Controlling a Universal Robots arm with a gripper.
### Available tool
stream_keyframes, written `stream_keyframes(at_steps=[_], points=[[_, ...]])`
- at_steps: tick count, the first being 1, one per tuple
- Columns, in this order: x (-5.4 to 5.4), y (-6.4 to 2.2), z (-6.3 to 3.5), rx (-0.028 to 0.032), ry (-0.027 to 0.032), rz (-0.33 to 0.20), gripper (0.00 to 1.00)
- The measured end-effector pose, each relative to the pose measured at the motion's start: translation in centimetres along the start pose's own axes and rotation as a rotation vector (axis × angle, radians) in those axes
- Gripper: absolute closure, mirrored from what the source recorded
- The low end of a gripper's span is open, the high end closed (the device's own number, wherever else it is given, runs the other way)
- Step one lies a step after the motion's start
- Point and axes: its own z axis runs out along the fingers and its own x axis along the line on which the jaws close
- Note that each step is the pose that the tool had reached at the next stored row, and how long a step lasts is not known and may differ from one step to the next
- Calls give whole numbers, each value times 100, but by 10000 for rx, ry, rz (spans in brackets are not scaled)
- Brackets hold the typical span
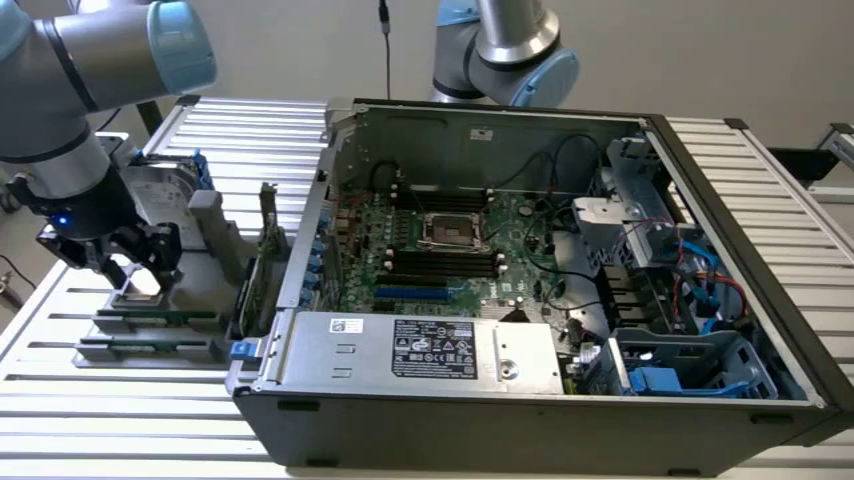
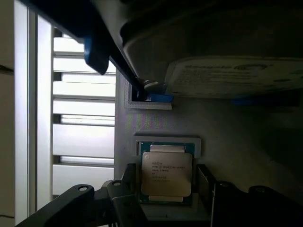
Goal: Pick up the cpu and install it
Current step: 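Pick up the cpu and move it towards the insertion slot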
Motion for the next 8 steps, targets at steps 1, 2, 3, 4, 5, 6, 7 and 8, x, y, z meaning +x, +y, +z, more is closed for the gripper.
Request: stream_keyframes(at_steps=[1,2,3,4,5,6,7,8], points=[[0,0,2,0,0,1,38],[0,0,4,0,0,2,38],[0,0,6,0,0,3,38],[0,0,8,-1,0,4,38],[0,0,11,0,0,7,38],[-1,1,14,-1,-1,9,38],[0,2,14,-1,-1,10,38],[-1,3,15,-1,-2,11,38]])
